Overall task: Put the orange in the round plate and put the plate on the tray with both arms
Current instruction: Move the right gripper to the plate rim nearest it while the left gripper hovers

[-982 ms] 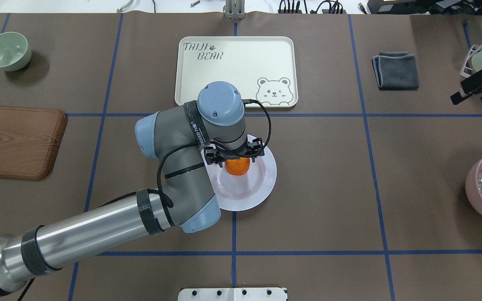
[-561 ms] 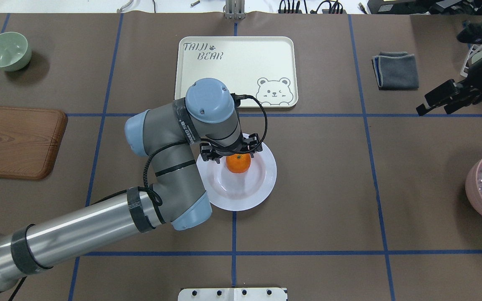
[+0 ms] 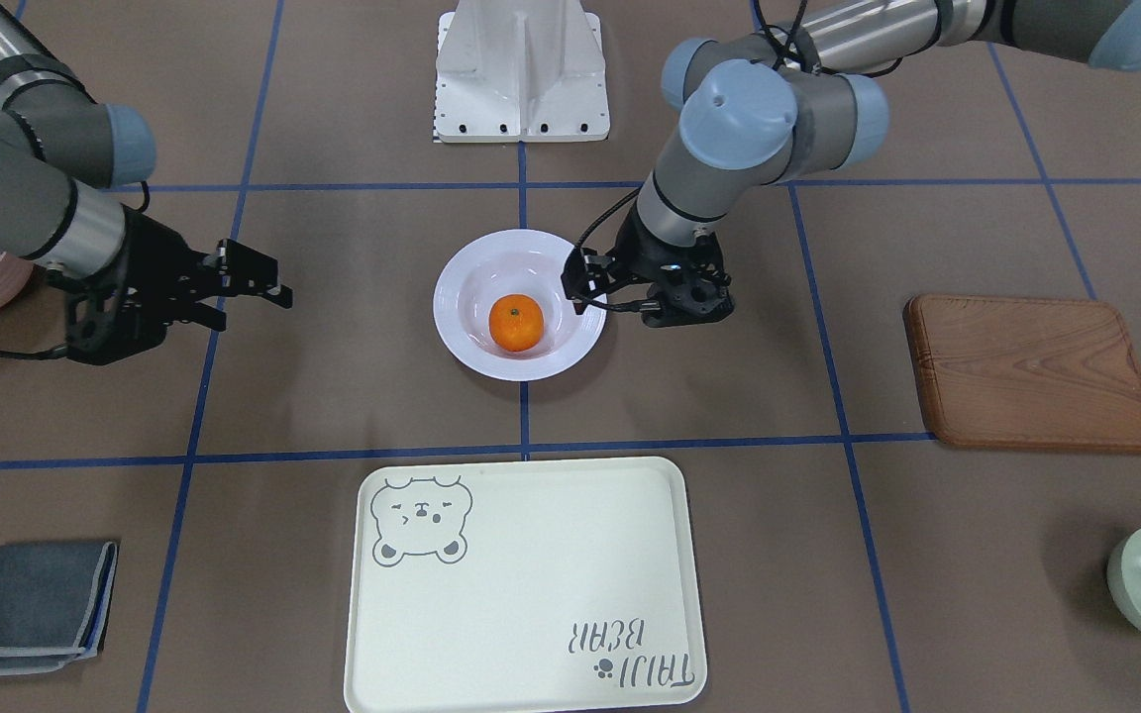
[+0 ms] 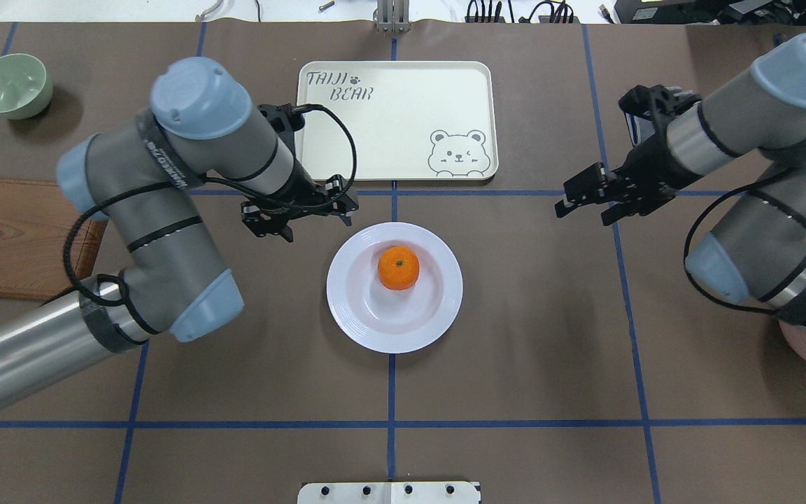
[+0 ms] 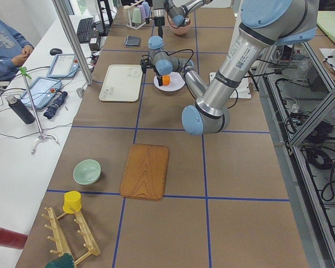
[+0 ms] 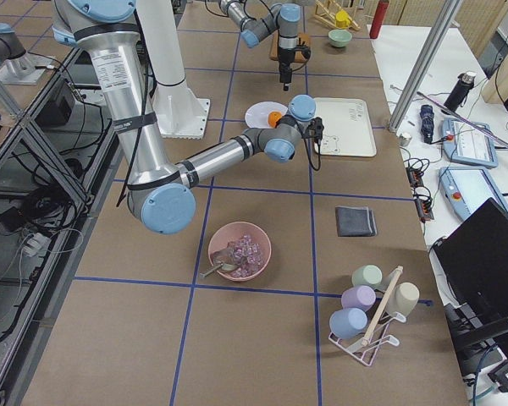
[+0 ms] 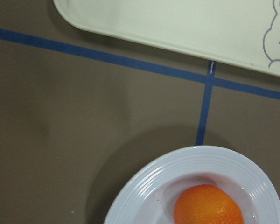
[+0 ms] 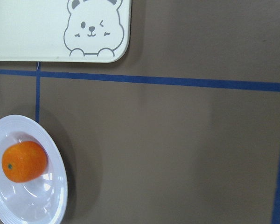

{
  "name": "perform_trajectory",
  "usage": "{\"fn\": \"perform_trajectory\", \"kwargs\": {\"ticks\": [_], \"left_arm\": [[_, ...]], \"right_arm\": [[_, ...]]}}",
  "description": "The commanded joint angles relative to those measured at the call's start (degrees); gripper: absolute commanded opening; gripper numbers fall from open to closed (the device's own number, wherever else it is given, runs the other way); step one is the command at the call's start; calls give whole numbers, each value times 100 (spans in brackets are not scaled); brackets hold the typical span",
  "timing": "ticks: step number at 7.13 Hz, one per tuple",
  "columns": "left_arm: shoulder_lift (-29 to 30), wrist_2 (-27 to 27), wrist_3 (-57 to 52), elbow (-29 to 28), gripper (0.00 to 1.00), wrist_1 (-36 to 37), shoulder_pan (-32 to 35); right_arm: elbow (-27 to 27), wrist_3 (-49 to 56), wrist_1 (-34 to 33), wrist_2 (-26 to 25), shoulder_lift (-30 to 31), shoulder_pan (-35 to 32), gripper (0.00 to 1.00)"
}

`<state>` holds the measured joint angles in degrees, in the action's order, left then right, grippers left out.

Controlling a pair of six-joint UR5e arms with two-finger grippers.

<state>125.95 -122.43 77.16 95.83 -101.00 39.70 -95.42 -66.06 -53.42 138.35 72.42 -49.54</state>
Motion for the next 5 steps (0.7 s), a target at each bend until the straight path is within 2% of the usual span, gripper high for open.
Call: {"fn": "perform_trajectory", "kwargs": {"ticks": [1,2,3,4,5], "left_arm": [[-744,-97,-621,610,98,-7,309],[-764,-97,-623,638,98,-7,380],[-765,-54,-623,630,98,-7,407],[-765,-45,-615,612,98,-7,407],[-765,-44,-606,594,98,-7,389]], "right_arm": [[225,-1911,1520,-1208,-131,943,98],[443,-2790,2502,-1997,-132,1434,98],[776,-3408,3460,-2579,-132,1735,98],[892,-3623,3948,-2724,-123,1825,98],[954,-3677,3970,-2943,-123,1956,98]]}}
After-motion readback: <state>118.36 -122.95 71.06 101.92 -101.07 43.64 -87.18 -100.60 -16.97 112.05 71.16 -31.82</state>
